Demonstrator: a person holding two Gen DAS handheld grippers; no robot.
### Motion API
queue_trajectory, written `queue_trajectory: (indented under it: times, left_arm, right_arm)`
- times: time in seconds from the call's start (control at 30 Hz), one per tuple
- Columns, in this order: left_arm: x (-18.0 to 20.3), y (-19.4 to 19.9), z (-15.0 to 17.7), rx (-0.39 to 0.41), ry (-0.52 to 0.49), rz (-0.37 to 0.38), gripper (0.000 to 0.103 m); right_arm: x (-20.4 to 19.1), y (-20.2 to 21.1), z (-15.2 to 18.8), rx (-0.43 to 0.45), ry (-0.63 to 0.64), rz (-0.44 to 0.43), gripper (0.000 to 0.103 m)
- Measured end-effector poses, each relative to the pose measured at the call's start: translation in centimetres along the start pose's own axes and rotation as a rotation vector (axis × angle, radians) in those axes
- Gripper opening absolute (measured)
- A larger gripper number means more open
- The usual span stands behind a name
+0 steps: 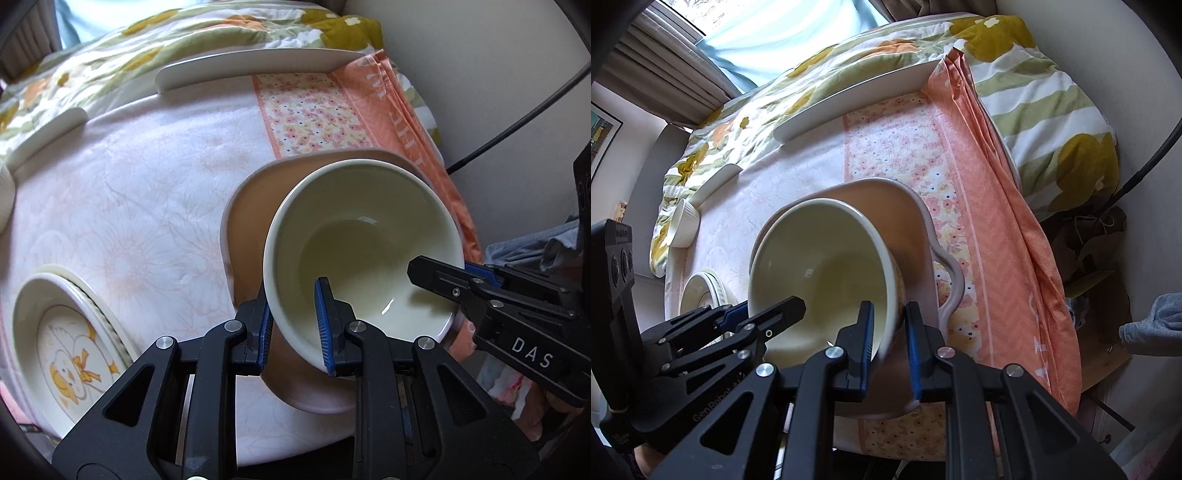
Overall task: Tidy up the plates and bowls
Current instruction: 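Carry the cream bowl into the pink dish and release it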
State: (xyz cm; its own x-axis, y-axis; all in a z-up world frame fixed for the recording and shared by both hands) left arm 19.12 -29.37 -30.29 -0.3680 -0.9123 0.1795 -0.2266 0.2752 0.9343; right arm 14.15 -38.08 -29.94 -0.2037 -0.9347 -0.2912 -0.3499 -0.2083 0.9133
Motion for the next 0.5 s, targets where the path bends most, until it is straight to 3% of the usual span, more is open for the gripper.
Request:
queue_trajectory:
  times: [0.23, 0.5]
  left_arm:
    - [1.01, -0.31, -0.33, 0.011, -0.133, -0.134, 0.019]
    - [0.92, -0.57, -0.18, 0.012, -0.146, -0.149, 0.019]
  right_arm:
    - [0.03, -0.11, -0.01, -0.003, -0.015, -0.001, 0.016]
    - [-0.04, 0.63, 0.08, 0.009, -0.004, 0.012, 0.016]
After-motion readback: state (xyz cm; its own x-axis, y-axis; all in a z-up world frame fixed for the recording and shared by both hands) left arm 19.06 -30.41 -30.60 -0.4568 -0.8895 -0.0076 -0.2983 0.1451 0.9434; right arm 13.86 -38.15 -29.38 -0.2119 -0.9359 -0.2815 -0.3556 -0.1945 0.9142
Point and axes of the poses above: each gripper's, at about its wrist camera, not at the fingertips, and y roughly against the way its jaws point, x to its right, z to its underside, the point moved 6 cm from there along -y, roughly the way its jaws point, and after that the axes turned 3 degrees about z, right-handed, at the moved point
